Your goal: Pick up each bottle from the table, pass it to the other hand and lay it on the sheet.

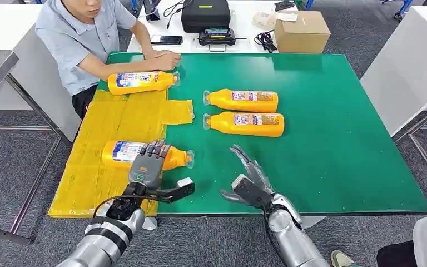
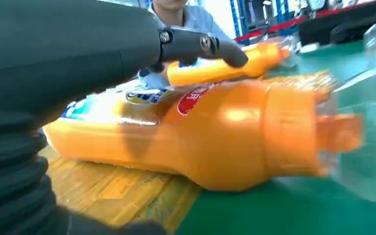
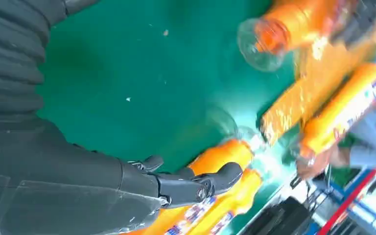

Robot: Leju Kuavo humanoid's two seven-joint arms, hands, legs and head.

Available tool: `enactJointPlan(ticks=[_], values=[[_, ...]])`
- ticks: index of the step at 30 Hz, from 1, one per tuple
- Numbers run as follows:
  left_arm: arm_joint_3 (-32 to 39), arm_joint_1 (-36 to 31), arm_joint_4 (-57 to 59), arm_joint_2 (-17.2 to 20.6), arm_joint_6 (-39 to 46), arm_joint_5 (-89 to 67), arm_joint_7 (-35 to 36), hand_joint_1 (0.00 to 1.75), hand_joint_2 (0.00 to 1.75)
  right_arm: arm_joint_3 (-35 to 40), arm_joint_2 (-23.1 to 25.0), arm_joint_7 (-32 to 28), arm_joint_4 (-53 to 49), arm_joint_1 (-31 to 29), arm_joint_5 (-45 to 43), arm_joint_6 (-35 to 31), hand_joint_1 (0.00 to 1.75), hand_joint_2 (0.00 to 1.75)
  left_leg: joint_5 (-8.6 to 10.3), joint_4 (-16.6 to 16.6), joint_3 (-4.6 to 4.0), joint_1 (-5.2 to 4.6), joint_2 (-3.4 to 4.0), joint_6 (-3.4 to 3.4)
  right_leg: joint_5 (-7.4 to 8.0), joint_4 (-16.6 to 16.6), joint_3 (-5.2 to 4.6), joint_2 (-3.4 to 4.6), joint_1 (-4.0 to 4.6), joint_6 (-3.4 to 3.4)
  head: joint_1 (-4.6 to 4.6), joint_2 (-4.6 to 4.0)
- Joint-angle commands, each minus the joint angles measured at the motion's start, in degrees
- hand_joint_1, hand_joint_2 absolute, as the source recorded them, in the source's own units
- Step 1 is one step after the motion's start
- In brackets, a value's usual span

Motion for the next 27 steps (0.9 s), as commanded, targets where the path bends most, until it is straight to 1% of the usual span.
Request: enactJointPlan(ticks=[1, 2, 3, 4, 5, 6, 7, 8, 9, 12, 13, 14, 15, 16, 17, 19, 20, 21, 23, 25, 27], values=[[-2.75, 9.18, -18.93, -0.78, 4.30, 2.90, -3.60, 0.00, 1.75, -8.74, 3.67, 8.99, -2.08, 1.61, -11.84, 7.46, 0.00, 0.00, -0.09, 0.02, -0.02, 0.06, 0.04, -0.09, -0.07, -0.01, -0.03, 0.01, 0.07, -0.11, 0.00, 0.00], [-2.97, 10.17, -20.22, -1.10, 5.82, 3.77, -4.57, 0.00, 1.75, -8.25, 4.24, 9.39, -2.66, 1.75, -9.72, 3.66, 0.00, 0.00, -0.15, 0.04, 0.03, 0.09, 0.09, -0.14, -0.12, 0.00, 0.02, 0.05, 0.11, -0.16, -0.02, 0.00], [-3.10, 10.70, -21.11, -1.19, 5.73, 3.77, -4.56, 0.00, 1.75, -7.95, 4.44, 9.56, -3.18, 1.88, -9.55, 3.33, 0.00, 0.00, -0.10, 0.01, -0.09, 0.06, 0.09, -0.10, -0.07, -0.01, -0.11, 0.06, 0.07, -0.12, 0.02, 0.00], [-3.22, 11.18, -21.93, -1.26, 5.59, 3.91, -4.54, 0.00, 1.75, -7.79, 4.65, 9.96, -3.80, 2.06, -9.42, 3.11, 0.00, 0.00, -0.17, 0.05, -0.02, 0.10, 0.09, -0.15, -0.14, 0.02, -0.03, 0.05, 0.11, -0.18, 0.00, 0.00], [-3.70, 13.04, -25.13, -1.60, 8.10, 4.83, -6.32, 0.00, 1.75, -6.20, 4.73, 9.86, -7.43, 3.15, -0.56, -7.00, 0.00, 0.00, -0.12, 0.04, -0.13, 0.07, 0.12, -0.11, -0.07, 0.02, -0.16, 0.10, 0.08, -0.13, -0.02, 0.00], [-3.80, 14.11, -26.79, -1.80, 8.01, 4.78, -6.37, 0.00, 1.75, -5.96, 5.24, 10.72, -9.40, 3.89, 0.18, -7.26, 0.00, 1.75, -0.19, 0.07, -0.06, 0.08, 0.17, -0.14, -0.13, 0.06, -0.11, 0.12, 0.10, -0.17, -0.02, 0.00], [-4.85, 15.98, -30.28, -2.32, 8.09, 9.00, -9.25, 0.00, 1.75, -3.22, 3.67, 11.26, -14.09, 5.38, 9.45, -12.64, 0.00, 1.75, -0.11, 0.05, -0.23, 0.05, 0.11, -0.09, -0.06, 0.04, -0.26, 0.08, 0.06, -0.11, 0.00, 0.00], [-5.89, 18.15, -34.50, -2.76, 7.52, 13.16, -11.68, 0.00, 1.75, -2.20, 2.52, 13.11, -18.37, 6.84, 13.22, -12.60, 0.00, 1.75, -0.17, 0.09, -0.13, 0.08, 0.14, -0.13, -0.13, 0.08, -0.18, 0.09, 0.09, -0.16, 0.00, 0.00], [-6.97, 19.18, -36.85, -2.80, 6.96, 14.74, -12.82, 0.00, 1.75, -1.06, 0.93, 15.08, -20.16, 7.31, 18.91, -13.86, 0.00, 1.75, -0.18, 0.10, -0.18, 0.06, 0.08, -0.10, -0.14, 0.07, -0.20, 0.04, 0.07, -0.14, -0.02, 0.00], [-8.31, 20.78, -40.26, -2.76, 7.31, 16.61, -13.99, 0.00, 1.75, -0.98, -0.11, 16.87, -21.28, 7.78, 21.38, -13.01, 0.00, 1.75, -0.09, 0.04, -0.27, 0.03, -0.02, -0.05, -0.09, 0.01, -0.28, -0.04, 0.04, -0.08, 0.00, 0.00], [-8.62, 21.17, -41.08, -2.76, 7.41, 17.28, -14.36, 0.00, 1.75, -0.86, -0.51, 17.07, -21.05, 7.70, 22.57, -13.33, 0.00, 1.75, -0.21, 0.10, -0.14, 0.10, 0.05, -0.10, -0.17, 0.02, -0.14, 0.00, 0.12, -0.14, 0.00, 0.00], [-9.08, 21.93, -42.47, -2.73, 7.81, 18.50, -15.45, 0.00, 1.75, -0.94, -0.61, 18.02, -20.55, 7.61, 24.86, -14.19, 0.00, 1.75, -0.14, 0.05, -0.22, 0.05, 0.04, -0.08, -0.12, 0.01, -0.25, 0.00, 0.06, -0.11, -0.02, 0.00], [-9.08, 21.93, -42.47, -2.73, 7.81, 18.50, -15.45, 0.00, 1.75, -0.94, -0.61, 18.02, -20.55, 7.61, 24.86, -14.19, 0.00, 1.75, -0.20, 0.07, -0.13, 0.08, 0.09, -0.11, -0.15, 0.01, -0.16, 0.03, 0.10, -0.15, 0.00, 0.00], [-9.33, 22.77, -43.72, -2.94, 7.97, 19.66, -16.15, 0.00, 1.75, -0.43, -1.35, 19.46, -20.59, 7.72, 29.21, -16.00, 0.00, 1.75, -0.14, 0.04, -0.21, 0.07, 0.04, -0.09, -0.10, -0.02, -0.23, 0.00, 0.08, -0.13, 0.02, 0.00], [-9.44, 23.15, -44.32, -3.03, 7.90, 20.20, -16.52, 0.00, 1.75, -0.23, -1.61, 20.52, -20.73, 7.97, 31.59, -16.77, 0.00, 1.75, -0.20, 0.06, -0.11, 0.11, 0.04, -0.13, -0.14, -0.02, -0.11, -0.01, 0.13, -0.18, 0.00, 0.00], [-9.61, 23.51, -45.00, -3.10, 7.83, 20.64, -16.83, 0.00, 1.75, -0.43, -1.77, 21.05, -20.92, 8.21, 32.71, -17.05, 0.00, 1.75, -0.17, 0.04, -0.17, 0.09, 0.06, -0.11, -0.11, -0.03, -0.17, 0.01, 0.10, -0.15, 0.00, 0.00], [-10.40, 23.21, -44.86, -2.12, 7.74, 21.81, -17.24, 0.00, 1.75, -0.49, -1.77, 21.55, -20.81, 8.15, 33.59, -17.21, 0.00, 1.75, -0.21, 0.05, -0.09, 0.11, 0.08, -0.14, -0.15, -0.02, -0.10, 0.03, 0.12, -0.19, 0.00, 0.00], [-10.95, 22.98, -44.05, -1.37, 8.15, 25.06, -18.24, 0.00, 1.75, -0.74, -1.75, 22.90, -20.55, 8.04, 35.62, -17.46, 0.00, 1.75, -0.14, 0.02, -0.19, 0.07, 0.02, -0.10, -0.11, -0.03, -0.20, -0.03, 0.08, -0.14, 0.00, 0.00], [-11.30, 22.64, -43.91, -1.06, 7.85, 30.09, -20.16, 0.00, 1.75, -0.67, -2.19, 24.93, -19.67, 7.44, 39.10, -17.30, 0.00, 1.75, -0.14, -0.02, -0.13, 0.07, 0.04, -0.11, -0.10, -0.06, -0.15, -0.01, 0.09, -0.15, 0.00, 0.00], [-11.38, 22.74, -44.33, -1.23, 6.85, 32.03, -20.85, 0.00, 1.75, -1.35, -2.12, 25.37, -18.89, 7.08, 39.99, -17.08, 0.00, 1.75, -0.17, -0.01, -0.07, 0.09, 0.08, -0.13, -0.11, -0.07, -0.09, 0.03, 0.11, -0.18, -0.02, 0.00], [-11.47, 22.74, -44.60, -1.36, 6.53, 32.51, -21.18, 0.00, 1.75, -1.64, -2.33, 25.90, -17.73, 6.46, 40.77, -16.14, 0.00, 1.75, -0.10, -0.02, -0.20, 0.06, 0.08, -0.07, -0.05, -0.07, -0.23, 0.04, 0.07, -0.10, -0.02, 0.00]])
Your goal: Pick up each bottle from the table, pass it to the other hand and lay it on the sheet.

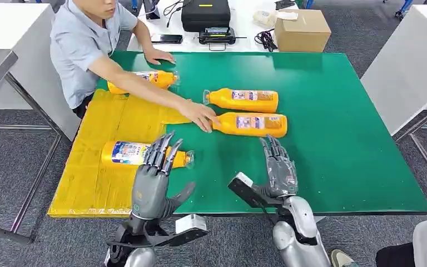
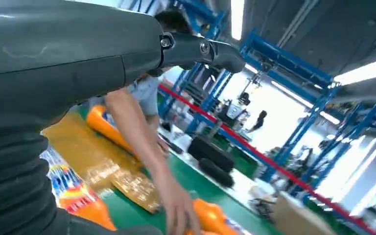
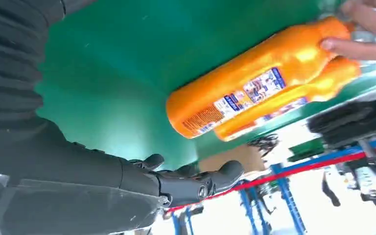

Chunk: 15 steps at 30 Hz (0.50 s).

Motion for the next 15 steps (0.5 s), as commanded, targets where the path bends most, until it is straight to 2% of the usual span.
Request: enactJointPlan(ticks=[1, 15], values=[[-2.53, -0.33, -1.38, 2.02, -1.53, 4.69, -2.00, 0.00, 1.75, 0.43, -2.73, 2.60, 3.77, -2.83, 3.61, 1.60, 0.00, 1.75, -0.13, -0.01, 0.25, 0.08, 0.11, -0.12, -0.08, -0.06, 0.26, 0.07, 0.09, -0.14, 0.00, 0.00], [-2.46, -0.31, -1.11, 1.64, -1.34, 3.99, -2.03, 0.00, 1.75, 0.01, -3.93, 6.84, 9.15, -5.15, 7.61, 4.71, 0.00, 1.75, -0.11, -0.05, 0.29, 0.09, 0.13, -0.12, -0.05, -0.10, 0.30, 0.09, 0.10, -0.16, 0.00, 0.00]])
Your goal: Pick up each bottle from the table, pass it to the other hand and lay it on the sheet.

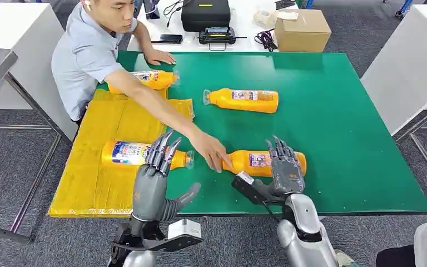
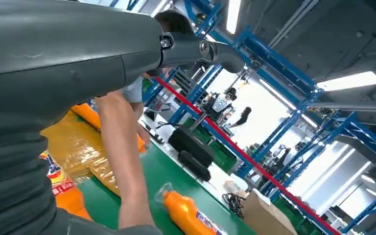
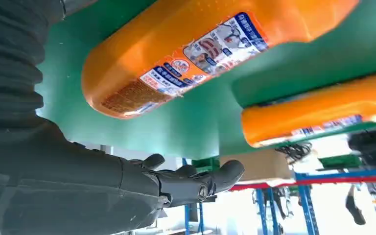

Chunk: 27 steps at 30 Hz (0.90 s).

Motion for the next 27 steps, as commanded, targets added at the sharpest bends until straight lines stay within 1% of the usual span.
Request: enactJointPlan(ticks=[1, 2, 4, 7, 9, 10, 11, 12, 14, 16, 17, 18, 19, 20, 21, 24, 26, 27], values=[[-0.84, -0.54, 0.76, 1.56, -0.04, -0.14, 0.14, 0.00, 1.75, 0.11, -1.87, 1.04, 7.68, -3.72, 0.56, 1.42, 0.00, 1.75, -0.08, -0.04, 0.25, 0.07, 0.09, -0.11, -0.05, -0.08, 0.24, 0.05, 0.08, -0.13, 0.00, 0.00], [-0.84, -0.52, 0.77, 1.55, -0.06, -0.24, 0.18, 0.00, 1.75, 0.08, -1.87, 1.35, 8.14, -3.93, 0.62, 1.68, 0.00, 1.75, -0.14, -0.02, 0.34, 0.11, 0.13, -0.15, -0.09, -0.08, 0.34, 0.08, 0.12, -0.18, -0.02, 0.00], [-1.03, -0.52, 0.86, 1.53, -0.53, -0.16, 0.35, 0.00, 1.75, -0.37, -2.05, 2.53, 9.68, -4.34, -0.01, 3.70, 0.00, 1.75, -0.07, -0.05, 0.21, 0.05, 0.11, -0.09, -0.03, -0.07, 0.19, 0.08, 0.06, -0.11, -0.02, 0.00], [-1.70, 0.05, 1.31, 1.71, -1.42, 0.40, 0.55, 0.00, 1.75, -0.23, -3.68, 3.82, 11.68, -4.10, -0.27, 5.61, 0.00, 1.75, -0.11, -0.05, 0.32, 0.09, 0.08, -0.12, -0.07, -0.11, 0.33, 0.04, 0.10, -0.15, -0.02, 0.00], [-1.98, 0.31, 1.54, 1.77, -1.55, 0.63, 0.55, 0.00, 1.75, -0.17, -4.37, 3.68, 11.96, -4.05, -0.25, 5.72, 0.00, 1.75, -0.06, -0.07, 0.24, 0.06, 0.02, -0.09, -0.04, -0.12, 0.26, 0.00, 0.07, -0.11, -0.02, 0.00], [-2.15, 0.27, 1.55, 1.85, -1.66, 0.84, 0.47, 0.00, 1.75, -0.17, -4.50, 4.00, 11.96, -4.07, -0.19, 5.87, 0.00, 1.75, -0.11, -0.06, 0.34, 0.09, 0.04, -0.12, -0.08, -0.13, 0.37, 0.00, 0.10, -0.14, 0.00, 0.00], [-2.45, 0.25, 1.50, 1.89, -1.90, 1.25, 0.40, 0.00, 1.75, 0.08, -4.85, 4.77, 11.84, -4.17, 0.28, 6.20, 0.00, 1.75, -0.07, -0.07, 0.24, 0.04, 0.04, -0.09, -0.05, -0.09, 0.24, 0.02, 0.05, -0.11, -0.02, 0.00], [-2.70, 0.27, 1.51, 1.93, -2.20, 1.52, 0.36, 0.00, 1.75, 0.38, -5.35, 5.58, 11.60, -4.28, 1.26, 6.11, 0.00, 1.75, -0.04, -0.05, 0.15, 0.02, 0.02, -0.07, -0.03, -0.07, 0.16, 0.00, 0.03, -0.08, -0.02, 0.00], [-3.29, 0.35, 1.53, 1.94, -3.19, 2.30, 0.39, 0.00, 1.75, 0.27, -5.77, 5.97, 11.05, -4.62, 1.49, 6.33, 0.00, 1.75, -0.17, 0.00, 0.35, 0.09, 0.10, -0.15, -0.12, -0.05, 0.36, 0.05, 0.11, -0.19, -0.02, 0.00], [-3.84, 0.34, 1.90, 2.00, -3.80, 2.88, 0.34, 0.00, 1.75, 0.34, -6.27, 6.40, 10.67, -5.14, 2.11, 6.70, 0.00, 1.75, -0.14, -0.03, 0.34, 0.10, 0.06, -0.15, -0.10, -0.08, 0.36, 0.02, 0.11, -0.18, -0.02, 0.00], [-4.17, 0.11, 2.29, 2.14, -4.11, 3.19, 0.12, 0.00, 1.75, 0.37, -6.49, 6.35, 11.04, -5.65, 2.10, 6.91, 0.00, 1.75, -0.05, -0.04, 0.17, 0.03, 0.03, -0.09, -0.03, -0.06, 0.17, 0.01, 0.04, -0.11, -0.02, 0.00], [-4.37, -0.10, 2.74, 2.10, -4.14, 3.32, 0.01, 0.00, 1.75, 0.33, -6.55, 6.18, 11.53, -6.16, 1.97, 7.00, 0.00, 1.75, -0.11, -0.03, 0.27, 0.07, 0.08, -0.13, -0.07, -0.07, 0.28, 0.05, 0.09, -0.16, -0.02, 0.00], [-4.45, -0.20, 2.98, 2.06, -4.14, 3.35, -0.01, 0.00, 1.75, 0.35, -6.54, 6.09, 11.79, -6.37, 1.90, 7.02, 0.00, 1.75, -0.06, -0.04, 0.18, 0.02, 0.07, -0.08, -0.03, -0.06, 0.17, 0.05, 0.03, -0.10, -0.02, 0.00], [-4.66, -0.41, 3.28, 2.08, -4.08, 3.59, -0.17, 0.00, 1.75, 0.43, -6.48, 5.90, 12.71, -6.98, 2.04, 6.72, 0.00, 1.75, -0.15, -0.03, 0.37, 0.09, 0.16, -0.16, -0.09, -0.07, 0.36, 0.11, 0.10, -0.19, -0.02, 0.00], [-4.76, -0.51, 3.41, 2.13, -4.02, 3.74, -0.27, 0.00, 1.75, 0.62, -6.47, 5.76, 13.13, -7.23, 2.22, 6.46, 0.00, 1.75, -0.05, -0.04, 0.19, 0.03, 0.07, -0.08, -0.03, -0.06, 0.18, 0.05, 0.04, -0.10, -0.02, 0.00], [-5.29, -0.83, 3.72, 2.32, -3.79, 3.81, -0.33, 0.00, 1.75, 1.35, -6.37, 5.44, 14.83, -8.48, 3.22, 5.09, 0.00, 1.75, -0.10, -0.06, 0.32, 0.07, 0.11, -0.12, -0.05, -0.10, 0.32, 0.08, 0.09, -0.15, -0.02, 0.00], [-5.40, -0.82, 3.83, 2.32, -3.75, 3.81, -0.33, 0.00, 1.75, 1.67, -6.45, 5.50, 15.04, -8.94, 3.69, 4.87, 0.00, 1.75, -0.04, -0.05, 0.16, 0.02, 0.08, -0.07, -0.01, -0.06, 0.15, 0.06, 0.03, -0.08, -0.02, 0.00], [-5.51, -0.86, 3.85, 2.40, -3.72, 3.84, -0.35, 0.00, 1.75, 1.65, -6.40, 5.30, 15.45, -9.29, 3.42, 4.95, 0.00, 1.75, -0.08, -0.06, 0.25, 0.05, 0.11, -0.11, -0.04, -0.08, 0.24, 0.08, 0.07, -0.13, -0.02, 0.00]])
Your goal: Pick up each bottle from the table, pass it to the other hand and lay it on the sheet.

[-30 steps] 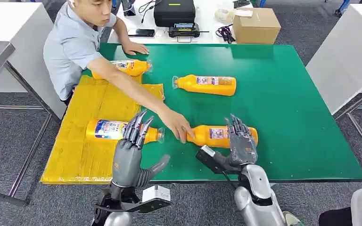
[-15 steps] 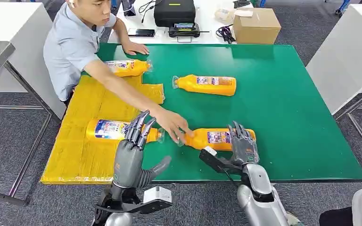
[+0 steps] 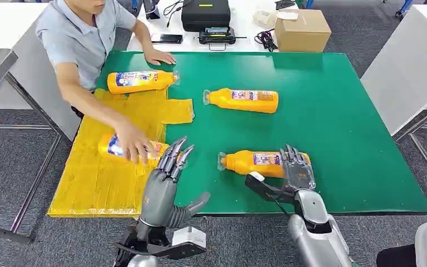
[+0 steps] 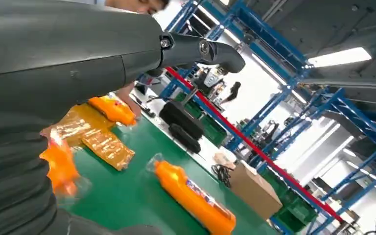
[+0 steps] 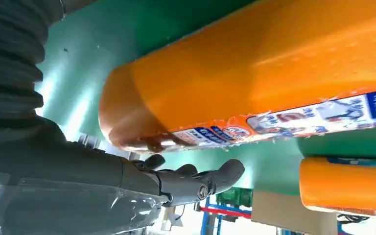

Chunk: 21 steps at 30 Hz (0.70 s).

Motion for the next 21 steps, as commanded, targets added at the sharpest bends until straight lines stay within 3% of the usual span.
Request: enactJointPlan(ticks=[1, 14, 18, 19, 20, 21], values=[[-2.35, -1.34, 3.39, 1.83, -0.05, 0.36, -0.06, 0.00, 1.75, 1.66, -0.93, -0.58, 7.04, -4.94, 0.70, -0.86, 0.00, 1.75, -0.06, -0.05, 0.19, 0.04, 0.09, -0.09, -0.03, -0.06, 0.17, 0.06, 0.05, -0.11, 0.00, 0.00], [-3.00, -1.98, 4.36, 1.90, 0.11, 1.06, -0.35, 0.00, 1.75, 1.93, -0.51, -1.29, 10.74, -7.28, -1.05, 0.08, 0.00, 1.75, -0.06, -0.05, 0.21, 0.05, 0.09, -0.09, -0.03, -0.07, 0.20, 0.07, 0.05, -0.11, 0.00, 0.00], [-3.26, -2.19, 4.90, 1.94, 0.29, 1.90, -0.66, 0.00, 1.75, 2.85, -2.28, -0.16, 15.98, -8.74, -1.73, 3.45, 0.02, 1.75, -0.06, -0.06, 0.22, 0.05, 0.07, -0.09, -0.03, -0.08, 0.21, 0.04, 0.06, -0.11, 0.00, 0.00], [-3.47, -2.40, 5.08, 2.01, 0.42, 2.20, -0.79, 0.00, 1.75, 3.56, -2.77, -0.12, 18.12, -9.65, -2.31, 4.18, 0.16, 1.75, -0.11, -0.05, 0.32, 0.08, 0.10, -0.12, -0.07, -0.09, 0.31, 0.06, 0.09, -0.15, 0.00, 0.00], [-3.56, -2.47, 5.09, 2.03, 0.47, 2.26, -0.79, 0.00, 1.75, 3.90, -3.12, -0.14, 18.90, -9.97, -2.64, 4.40, 1.45, 1.75, -0.06, -0.06, 0.25, 0.06, 0.06, -0.09, -0.04, -0.09, 0.25, 0.03, 0.07, -0.11, 0.00, 0.00], [-3.64, -2.54, 5.23, 2.06, 0.54, 2.60, -0.87, 0.00, 1.75, 4.54, -3.87, -0.21, 20.19, -10.23, -2.67, 4.74, 1.61, 1.75, -0.10, -0.06, 0.34, 0.08, 0.10, -0.13, -0.06, -0.11, 0.34, 0.06, 0.10, -0.15, 0.00, 0.00]])
